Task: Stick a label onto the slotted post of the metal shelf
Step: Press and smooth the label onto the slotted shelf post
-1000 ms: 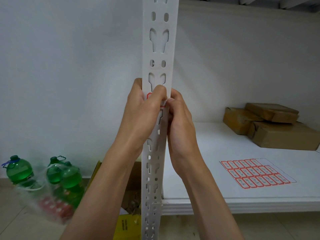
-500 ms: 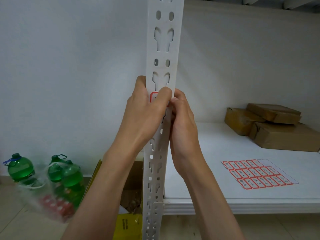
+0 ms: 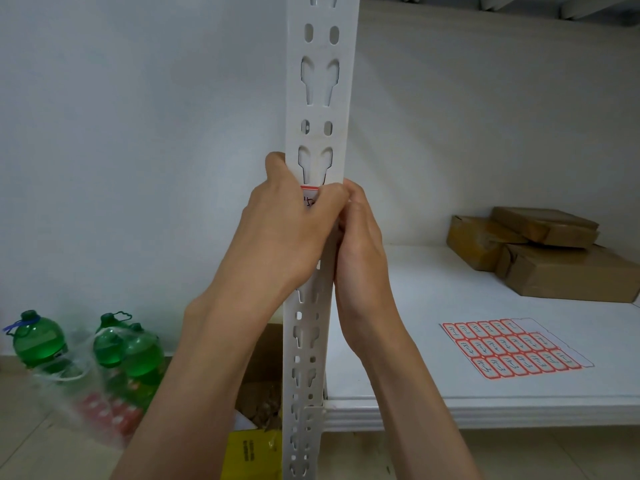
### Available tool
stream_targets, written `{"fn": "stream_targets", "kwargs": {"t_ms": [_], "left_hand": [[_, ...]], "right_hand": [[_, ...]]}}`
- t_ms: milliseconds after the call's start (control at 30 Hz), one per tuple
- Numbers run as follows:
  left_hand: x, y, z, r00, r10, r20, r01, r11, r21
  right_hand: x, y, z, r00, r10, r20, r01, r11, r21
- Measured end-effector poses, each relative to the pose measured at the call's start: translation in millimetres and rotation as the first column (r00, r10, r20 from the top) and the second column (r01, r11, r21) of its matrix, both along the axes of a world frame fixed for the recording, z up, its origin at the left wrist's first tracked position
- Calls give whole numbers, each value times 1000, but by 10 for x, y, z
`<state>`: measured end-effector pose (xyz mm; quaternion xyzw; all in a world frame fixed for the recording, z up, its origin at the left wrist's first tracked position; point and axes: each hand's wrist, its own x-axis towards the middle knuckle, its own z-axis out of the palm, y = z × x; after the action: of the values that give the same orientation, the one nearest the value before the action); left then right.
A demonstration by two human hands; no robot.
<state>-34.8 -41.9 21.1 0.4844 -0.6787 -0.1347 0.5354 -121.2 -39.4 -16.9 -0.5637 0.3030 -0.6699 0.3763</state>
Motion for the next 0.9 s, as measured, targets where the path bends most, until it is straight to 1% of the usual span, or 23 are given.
{"fn": "stream_targets", "kwargs": {"t_ms": [267,367,533,767,900], "left_hand": [[-9,25,-31,999,-27,32,31,992,-125],[-18,32,-47,999,-38,13,40,986,-164],[-23,8,-73,997,-75,-24,70,984,-164],[-32,-47,-96,999,-37,12,38,984,-171],[12,-39,-102,997,-72,-6,70,983,-171]], "right_hand": [[12,4,0,1000,15,5,-15,999,-40],[16,6,-5,1000,6,14,-5,999,-53],[15,-2,-24,1000,23,10,-22,997,-69],[-17,-12,-47,999,34,-27,-36,996,-83],[-21,-12,-55,998,36,-44,-40,995,-92]]}}
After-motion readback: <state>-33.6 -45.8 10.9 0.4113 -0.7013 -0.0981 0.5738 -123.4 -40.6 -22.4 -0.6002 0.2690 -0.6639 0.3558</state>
